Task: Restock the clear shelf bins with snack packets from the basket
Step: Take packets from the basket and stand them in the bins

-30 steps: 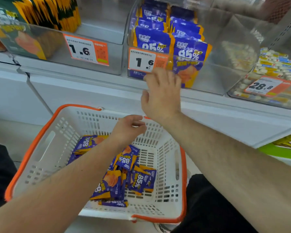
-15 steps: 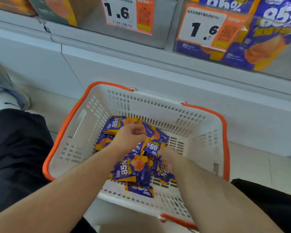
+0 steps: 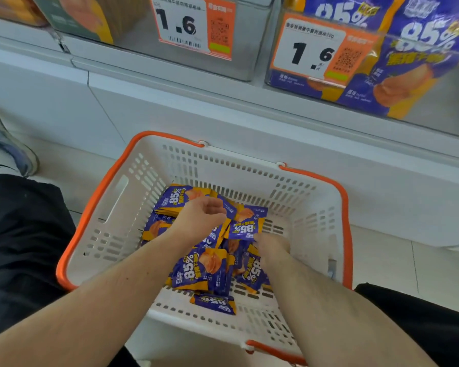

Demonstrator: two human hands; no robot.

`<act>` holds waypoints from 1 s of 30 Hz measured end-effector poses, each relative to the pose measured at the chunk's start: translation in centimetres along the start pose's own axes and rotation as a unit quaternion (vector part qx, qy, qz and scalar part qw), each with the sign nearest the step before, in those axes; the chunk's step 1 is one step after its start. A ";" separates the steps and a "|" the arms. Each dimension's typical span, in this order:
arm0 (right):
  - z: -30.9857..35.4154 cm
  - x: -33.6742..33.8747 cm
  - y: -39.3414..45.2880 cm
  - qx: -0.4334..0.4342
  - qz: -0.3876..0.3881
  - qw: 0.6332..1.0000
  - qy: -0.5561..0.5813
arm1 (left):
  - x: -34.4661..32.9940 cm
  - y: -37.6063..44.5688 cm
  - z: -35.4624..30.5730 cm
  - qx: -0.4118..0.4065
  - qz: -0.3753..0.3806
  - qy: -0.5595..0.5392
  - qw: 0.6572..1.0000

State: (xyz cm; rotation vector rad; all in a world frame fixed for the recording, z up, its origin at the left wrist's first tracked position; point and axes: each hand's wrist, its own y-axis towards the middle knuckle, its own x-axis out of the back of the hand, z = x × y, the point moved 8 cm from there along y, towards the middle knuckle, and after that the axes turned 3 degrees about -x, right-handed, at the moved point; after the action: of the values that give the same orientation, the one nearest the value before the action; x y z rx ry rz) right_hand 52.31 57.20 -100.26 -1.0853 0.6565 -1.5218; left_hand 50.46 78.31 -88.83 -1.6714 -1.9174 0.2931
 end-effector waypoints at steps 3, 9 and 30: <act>3.6 2.1 -1.7 0.093 -0.072 0.988 -0.097 | -0.5 -0.6 -1.4 -0.026 0.012 0.007 1.000; 13.1 1.6 -9.8 0.297 -0.035 0.840 -0.452 | -1.4 -1.6 -5.3 -0.094 0.029 0.096 0.991; 24.3 10.2 -24.5 0.457 -0.026 0.849 -0.263 | -2.3 -4.8 -17.2 -0.222 0.003 -0.169 0.960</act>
State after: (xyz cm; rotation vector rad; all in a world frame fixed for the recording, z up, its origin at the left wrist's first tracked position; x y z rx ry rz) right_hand 63.16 57.01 -65.95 -0.6923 -0.4710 -1.2458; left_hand 55.98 71.75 -72.98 -2.0162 -2.3654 0.1656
